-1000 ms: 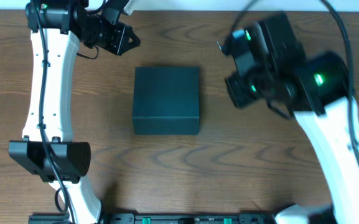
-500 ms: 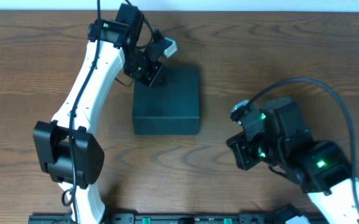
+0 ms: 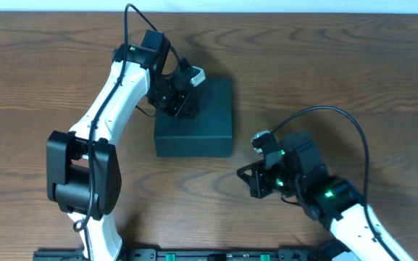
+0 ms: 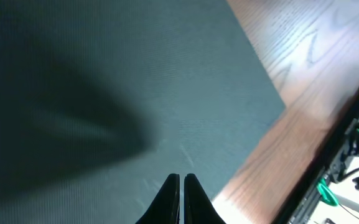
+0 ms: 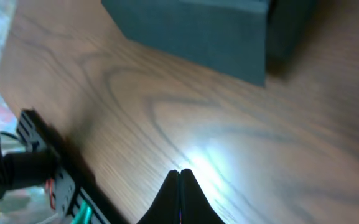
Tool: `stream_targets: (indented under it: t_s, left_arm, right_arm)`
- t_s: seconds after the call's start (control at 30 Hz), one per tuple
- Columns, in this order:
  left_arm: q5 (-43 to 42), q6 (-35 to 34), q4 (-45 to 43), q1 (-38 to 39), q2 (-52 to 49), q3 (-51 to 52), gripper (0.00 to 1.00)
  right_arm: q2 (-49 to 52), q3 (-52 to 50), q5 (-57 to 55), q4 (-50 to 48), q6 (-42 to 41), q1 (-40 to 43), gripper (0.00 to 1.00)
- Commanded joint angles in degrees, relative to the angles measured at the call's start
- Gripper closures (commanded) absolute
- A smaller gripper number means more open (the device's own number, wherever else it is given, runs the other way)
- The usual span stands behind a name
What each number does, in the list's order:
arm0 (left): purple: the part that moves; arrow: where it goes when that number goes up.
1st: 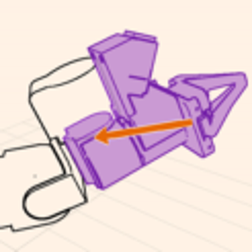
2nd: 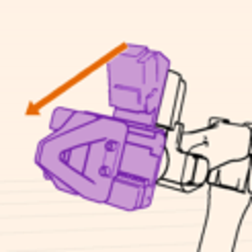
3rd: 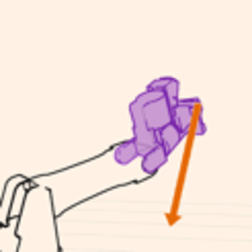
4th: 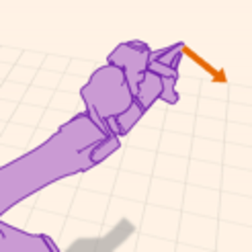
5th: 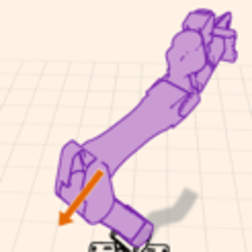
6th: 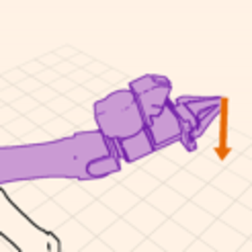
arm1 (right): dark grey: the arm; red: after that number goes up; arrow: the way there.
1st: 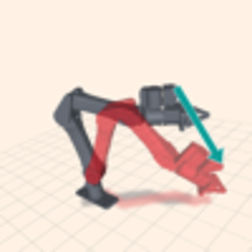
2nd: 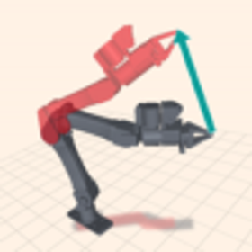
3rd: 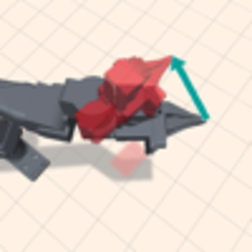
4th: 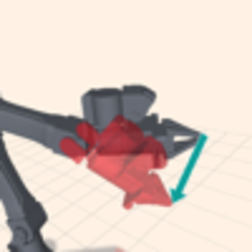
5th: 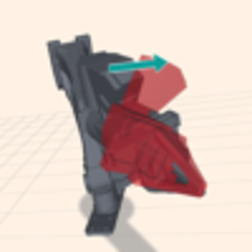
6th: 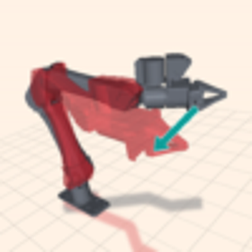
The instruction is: Pack container
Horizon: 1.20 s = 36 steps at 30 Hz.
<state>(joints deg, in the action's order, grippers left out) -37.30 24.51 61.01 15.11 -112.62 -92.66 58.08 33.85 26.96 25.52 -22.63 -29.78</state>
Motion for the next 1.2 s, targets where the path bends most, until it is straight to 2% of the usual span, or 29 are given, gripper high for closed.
stream_targets:
  t_s: [0.0,0.4,0.57,0.87,1.17]
  left_arm:
    - [-0.6,1.2,-1.9,-0.1,0.5,2.7,0.94]
    - [-0.6,0.6,-7.8,-0.1,0.4,10.3,0.94]
    - [-0.6,0.6,-7.8,-0.1,0.4,10.6,0.94]
    - [-0.7,0.5,-7.8,-0.1,0.4,10.6,0.94]
    - [-0.7,0.3,-7.7,-0.1,0.4,10.6,0.94]
  right_arm:
    - [1.4,-2.6,-4.0,-4.2,-6.4,-3.1,0.98]
    - [17.2,-4.3,-16.0,-23.1,-15.8,-13.5,0.98]
    - [21.8,-4.3,-20.1,-27.4,-19.1,-14.5,0.98]
    - [26.3,-4.3,-34.9,-37.9,-22.8,-14.6,0.98]
    - [36.9,-4.2,-36.0,-53.8,-22.8,-14.8,0.98]
